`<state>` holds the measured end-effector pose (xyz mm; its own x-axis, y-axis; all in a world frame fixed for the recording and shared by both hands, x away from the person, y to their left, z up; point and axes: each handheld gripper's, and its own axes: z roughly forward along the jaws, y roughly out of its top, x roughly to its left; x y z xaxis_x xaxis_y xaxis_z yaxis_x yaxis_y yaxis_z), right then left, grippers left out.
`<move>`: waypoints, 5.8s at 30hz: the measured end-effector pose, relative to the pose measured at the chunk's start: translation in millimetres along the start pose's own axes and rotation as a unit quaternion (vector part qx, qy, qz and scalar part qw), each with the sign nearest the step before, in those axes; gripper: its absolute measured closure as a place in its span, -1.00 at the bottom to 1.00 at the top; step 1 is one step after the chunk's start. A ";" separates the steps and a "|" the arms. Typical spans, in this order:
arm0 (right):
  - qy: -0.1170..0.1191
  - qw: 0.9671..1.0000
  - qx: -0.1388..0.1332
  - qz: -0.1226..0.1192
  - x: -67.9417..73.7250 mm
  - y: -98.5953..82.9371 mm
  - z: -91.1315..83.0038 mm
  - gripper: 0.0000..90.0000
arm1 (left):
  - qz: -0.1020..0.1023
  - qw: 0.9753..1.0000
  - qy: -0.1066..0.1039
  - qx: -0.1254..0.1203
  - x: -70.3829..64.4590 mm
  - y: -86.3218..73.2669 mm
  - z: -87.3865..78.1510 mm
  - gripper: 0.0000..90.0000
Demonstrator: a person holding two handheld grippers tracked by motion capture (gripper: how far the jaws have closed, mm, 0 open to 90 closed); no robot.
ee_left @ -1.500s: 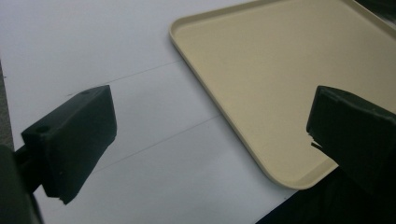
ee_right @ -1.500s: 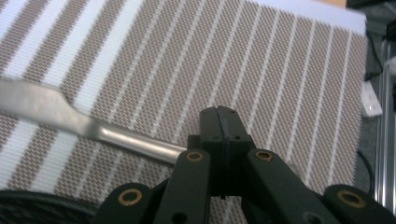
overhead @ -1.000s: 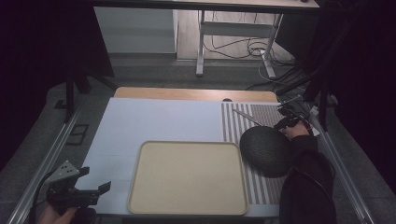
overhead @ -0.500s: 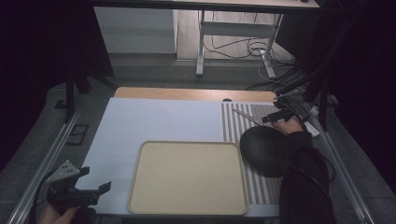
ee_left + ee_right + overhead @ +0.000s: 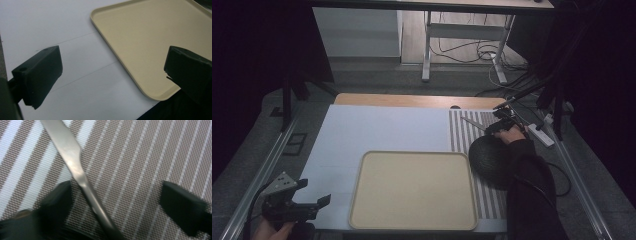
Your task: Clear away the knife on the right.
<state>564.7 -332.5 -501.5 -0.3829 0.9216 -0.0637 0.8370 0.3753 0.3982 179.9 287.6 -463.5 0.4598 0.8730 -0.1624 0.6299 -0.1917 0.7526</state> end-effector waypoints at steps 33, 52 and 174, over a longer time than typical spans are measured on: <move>0.031 0.998 -0.058 -0.020 -39.4 -25.8 -50.2 0.78 | 0.001 1.000 0.001 0.000 -0.8 0.5 0.2 -0.95; 0.080 0.992 -0.065 -0.073 19.1 -39.0 -71.2 0.78 | 0.002 1.000 0.002 0.000 -0.9 0.5 0.3 -0.95; 0.191 0.949 0.054 -0.244 208.3 -101.1 -62.3 0.96 | 0.017 1.000 0.006 0.005 -3.5 1.9 2.0 -0.94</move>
<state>376.0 -184.6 -498.0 -0.8322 0.5397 0.1276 0.5503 0.7753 0.3099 180.8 283.3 -462.7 0.4735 0.8713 -0.1293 0.6203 -0.2256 0.7512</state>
